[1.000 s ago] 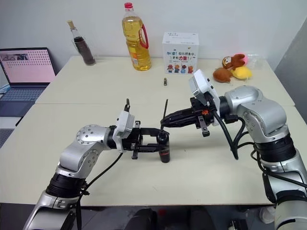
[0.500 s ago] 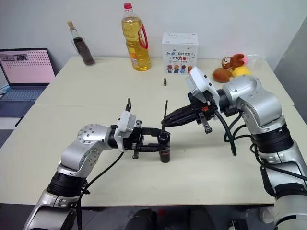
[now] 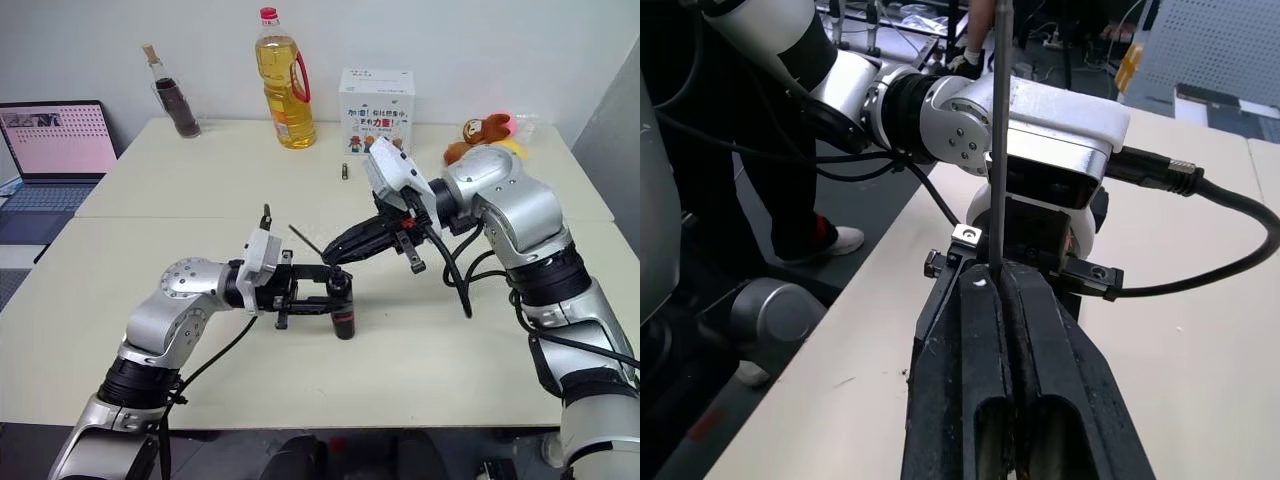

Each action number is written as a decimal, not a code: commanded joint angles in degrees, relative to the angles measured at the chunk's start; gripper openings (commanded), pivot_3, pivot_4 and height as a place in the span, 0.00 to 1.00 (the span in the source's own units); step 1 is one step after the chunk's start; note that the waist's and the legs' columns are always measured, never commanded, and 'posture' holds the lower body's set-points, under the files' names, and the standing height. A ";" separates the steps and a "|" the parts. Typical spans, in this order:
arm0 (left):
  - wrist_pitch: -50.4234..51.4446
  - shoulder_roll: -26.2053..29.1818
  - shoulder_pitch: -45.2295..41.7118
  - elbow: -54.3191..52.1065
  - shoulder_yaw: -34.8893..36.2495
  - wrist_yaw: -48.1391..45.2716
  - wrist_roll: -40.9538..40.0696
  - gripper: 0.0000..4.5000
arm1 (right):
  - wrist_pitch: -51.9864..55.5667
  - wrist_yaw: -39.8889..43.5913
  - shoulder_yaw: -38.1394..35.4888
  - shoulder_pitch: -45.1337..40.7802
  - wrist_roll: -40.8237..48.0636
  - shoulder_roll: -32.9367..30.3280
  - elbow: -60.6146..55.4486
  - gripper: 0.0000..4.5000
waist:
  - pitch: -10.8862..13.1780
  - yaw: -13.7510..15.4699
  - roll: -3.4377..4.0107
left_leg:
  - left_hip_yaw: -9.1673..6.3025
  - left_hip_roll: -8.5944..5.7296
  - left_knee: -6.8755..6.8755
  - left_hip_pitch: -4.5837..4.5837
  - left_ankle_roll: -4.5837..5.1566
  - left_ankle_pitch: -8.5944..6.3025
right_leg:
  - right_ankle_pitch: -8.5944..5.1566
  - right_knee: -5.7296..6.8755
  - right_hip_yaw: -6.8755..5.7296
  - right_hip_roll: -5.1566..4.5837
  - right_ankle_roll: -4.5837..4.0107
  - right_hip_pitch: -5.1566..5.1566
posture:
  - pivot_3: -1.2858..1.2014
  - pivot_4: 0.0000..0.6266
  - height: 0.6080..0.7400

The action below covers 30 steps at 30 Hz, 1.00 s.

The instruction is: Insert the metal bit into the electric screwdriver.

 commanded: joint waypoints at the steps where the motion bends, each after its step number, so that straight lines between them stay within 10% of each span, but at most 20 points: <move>1: -0.38 0.11 0.68 -1.68 -2.49 -1.10 1.27 0.37 | 5.83 1.53 2.42 0.45 -2.31 -0.48 3.76 0.01 | 0.00 0.00 0.00 | 0.00 0.00 0.00 0.01 0.00 0.00 | 0.00 0.00 0.00 0.00 0.00 0.00 | 0.52 0.24 1.00; 30: 0.61 -0.07 -0.08 -1.81 -1.28 -1.08 -0.24 0.37 | 10.80 -15.39 -12.35 14.82 4.35 3.12 -10.61 0.01 | 0.01 0.02 0.00 | 0.00 0.00 -0.05 -0.09 0.00 0.00 | 0.00 -0.02 -0.01 0.01 0.01 -0.07 | 0.52 0.24 1.00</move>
